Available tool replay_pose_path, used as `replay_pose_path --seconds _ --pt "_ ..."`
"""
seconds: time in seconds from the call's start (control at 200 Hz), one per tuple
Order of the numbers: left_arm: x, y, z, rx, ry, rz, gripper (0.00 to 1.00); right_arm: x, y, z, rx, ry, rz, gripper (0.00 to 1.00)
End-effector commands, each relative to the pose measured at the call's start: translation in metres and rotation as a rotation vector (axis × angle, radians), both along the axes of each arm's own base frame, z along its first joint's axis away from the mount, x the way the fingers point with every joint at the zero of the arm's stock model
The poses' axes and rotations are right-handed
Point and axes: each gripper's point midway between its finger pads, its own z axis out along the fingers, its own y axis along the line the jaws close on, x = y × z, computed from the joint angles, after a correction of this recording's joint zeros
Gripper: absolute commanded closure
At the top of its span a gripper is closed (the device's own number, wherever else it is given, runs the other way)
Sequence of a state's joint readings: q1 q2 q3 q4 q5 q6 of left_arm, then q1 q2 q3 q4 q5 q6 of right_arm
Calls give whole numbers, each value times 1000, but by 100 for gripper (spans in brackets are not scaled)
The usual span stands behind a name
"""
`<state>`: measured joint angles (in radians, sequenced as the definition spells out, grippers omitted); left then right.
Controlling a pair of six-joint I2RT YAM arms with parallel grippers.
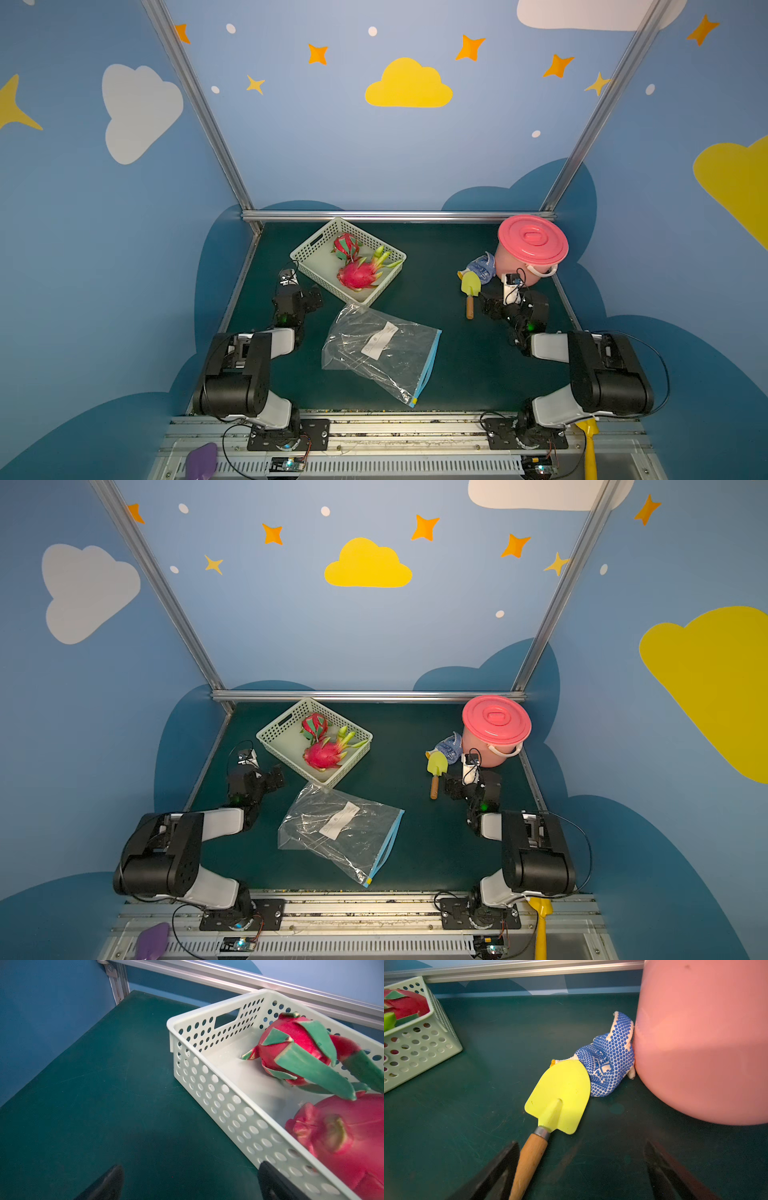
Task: Open the zip-top bag and take out the dragon fruit
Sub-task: Reset both arms
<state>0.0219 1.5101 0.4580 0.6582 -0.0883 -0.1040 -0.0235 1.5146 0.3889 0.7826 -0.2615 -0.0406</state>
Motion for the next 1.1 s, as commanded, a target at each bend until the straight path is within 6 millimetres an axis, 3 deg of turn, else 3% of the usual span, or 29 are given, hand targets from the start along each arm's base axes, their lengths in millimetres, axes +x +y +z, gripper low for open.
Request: replay_pose_path --seconds 0.0,0.21,0.355,1.096 --pt "2 -2 2 8 -19 -21 0 5 0 10 -1 -35 -4 8" --pt "0 -2 1 8 -16 -24 0 0 -1 25 -10 -61 -16 9" --pt "0 -2 2 9 -16 -23 0 6 1 9 -9 -40 -6 9" --pt "1 -2 2 8 -17 -24 0 7 0 8 -21 -29 -21 8"
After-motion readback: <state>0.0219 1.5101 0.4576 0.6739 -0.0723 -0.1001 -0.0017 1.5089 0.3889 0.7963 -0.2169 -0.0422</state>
